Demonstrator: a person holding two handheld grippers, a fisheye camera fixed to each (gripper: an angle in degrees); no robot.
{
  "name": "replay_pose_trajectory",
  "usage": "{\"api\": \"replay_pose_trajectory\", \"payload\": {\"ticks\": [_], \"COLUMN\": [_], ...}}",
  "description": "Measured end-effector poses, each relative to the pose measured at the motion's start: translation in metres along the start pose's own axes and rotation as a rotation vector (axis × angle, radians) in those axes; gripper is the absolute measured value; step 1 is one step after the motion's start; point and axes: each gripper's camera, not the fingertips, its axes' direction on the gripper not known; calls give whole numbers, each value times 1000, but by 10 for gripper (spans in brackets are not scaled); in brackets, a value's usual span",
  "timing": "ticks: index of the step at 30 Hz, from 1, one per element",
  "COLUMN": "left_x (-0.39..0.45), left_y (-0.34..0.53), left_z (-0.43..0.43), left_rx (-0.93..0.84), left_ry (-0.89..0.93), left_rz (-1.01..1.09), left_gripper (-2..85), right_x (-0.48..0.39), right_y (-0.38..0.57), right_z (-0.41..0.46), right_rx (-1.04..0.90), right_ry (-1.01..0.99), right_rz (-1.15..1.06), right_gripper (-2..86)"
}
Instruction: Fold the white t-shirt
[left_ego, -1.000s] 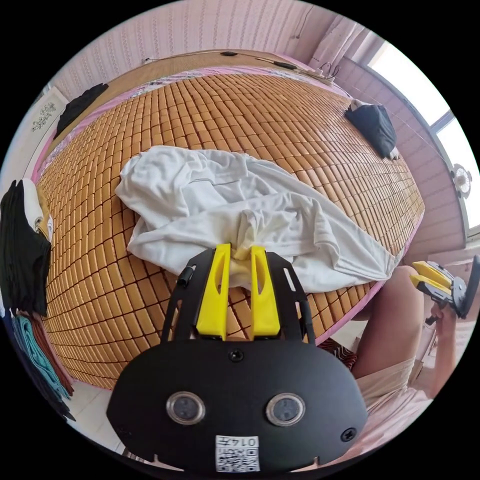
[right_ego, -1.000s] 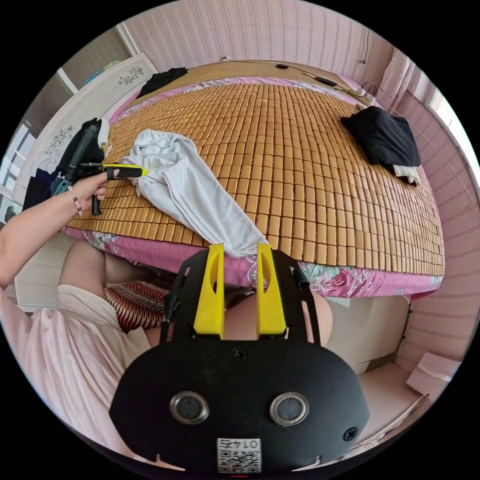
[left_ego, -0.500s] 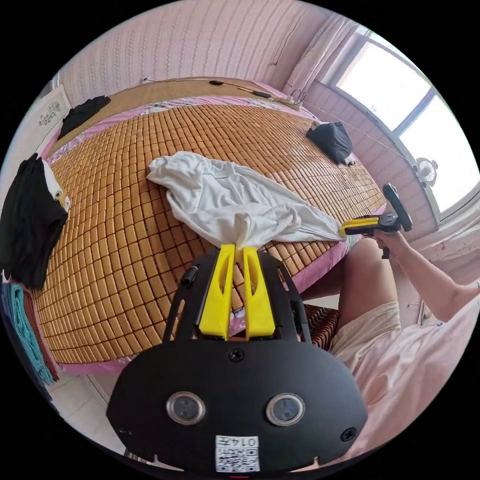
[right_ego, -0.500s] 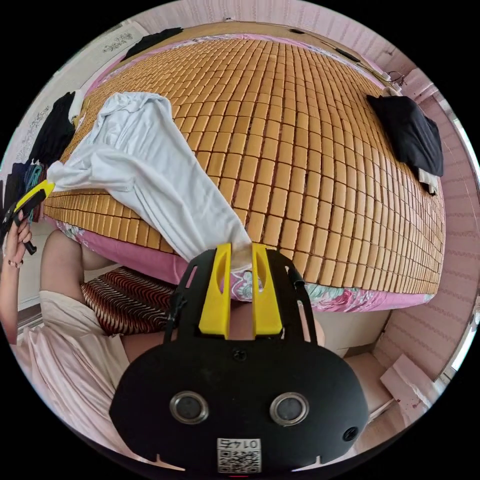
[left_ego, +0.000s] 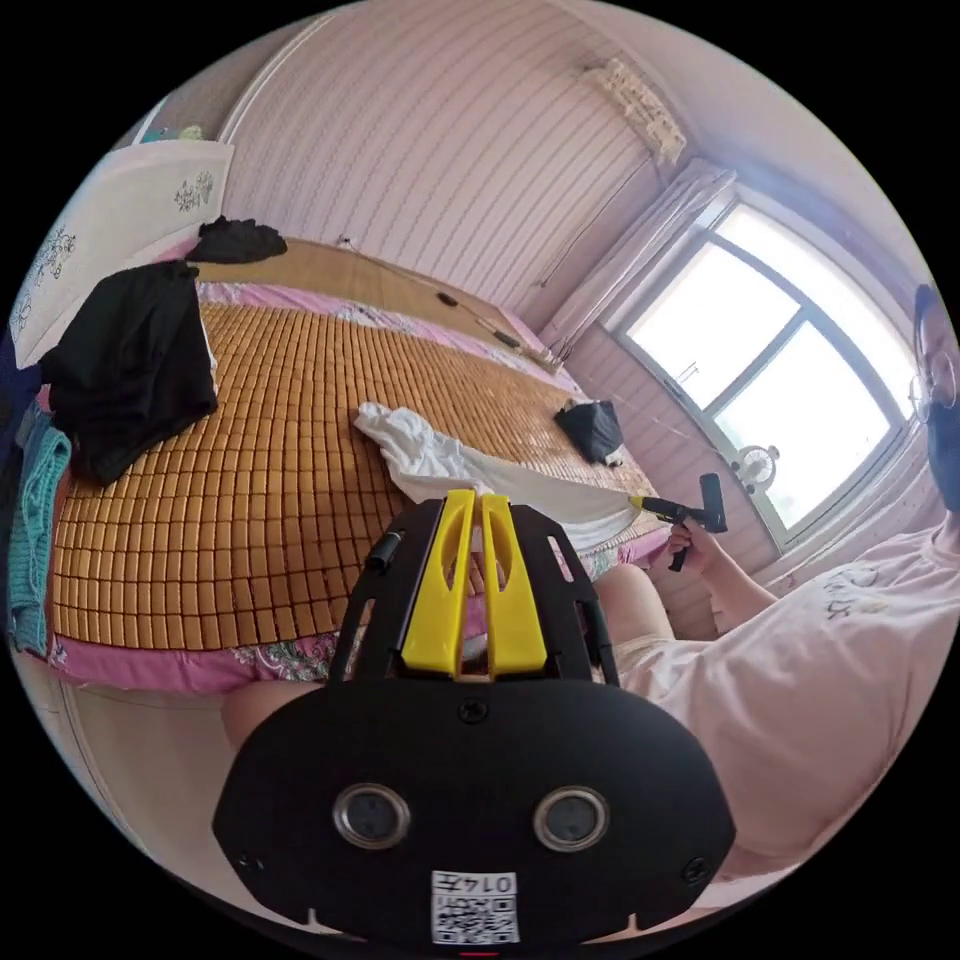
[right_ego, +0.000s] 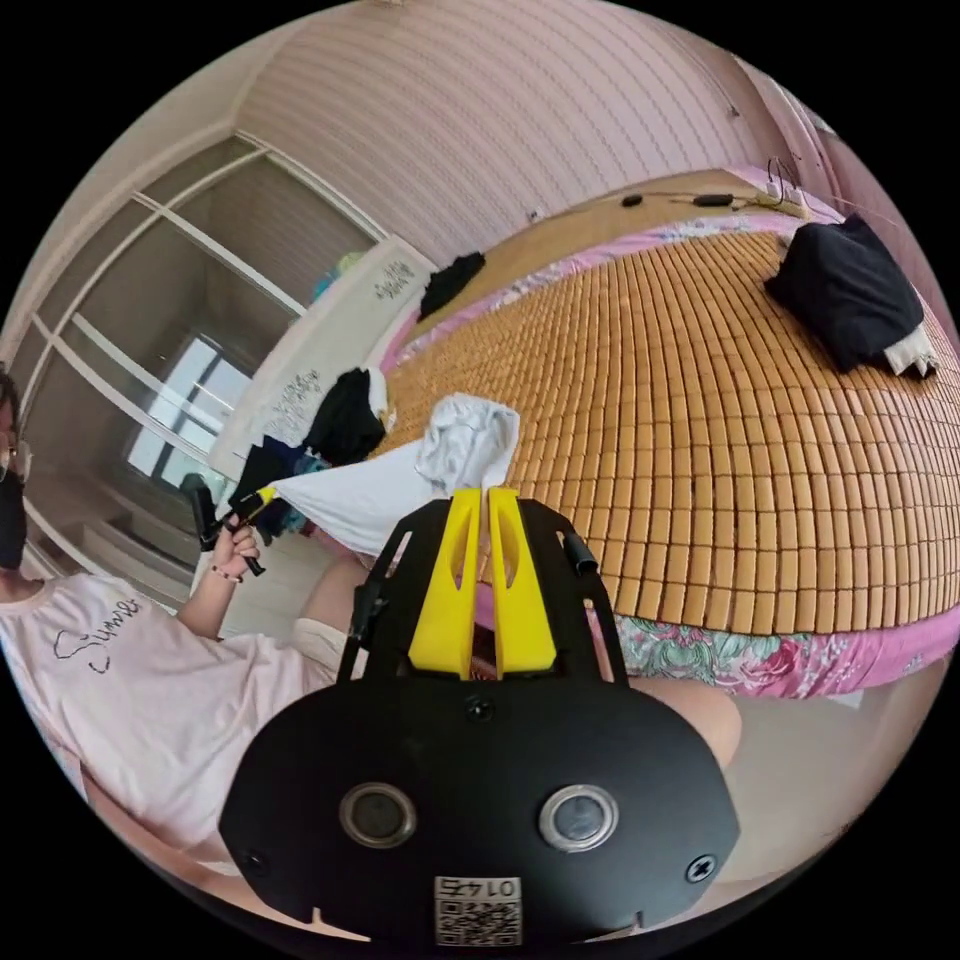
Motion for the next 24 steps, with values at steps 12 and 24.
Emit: {"api": "replay_pose_trajectory", "payload": {"ticks": [12,24], "left_x": [114,75], "left_y": [-46,-140], "left_z": [-242,-164], "left_rx": [664,390], "left_ry": [72,-85], "left_rz": [441,273], "left_gripper": [-10,-10], "right_x": [-220,-181], "right_y": [-51,-171], "right_z": [-276,-196], "right_rx": [588,254], "right_ry": [-405,-36], "right_rz": [-620,-352], "right_gripper": [6,5]}}
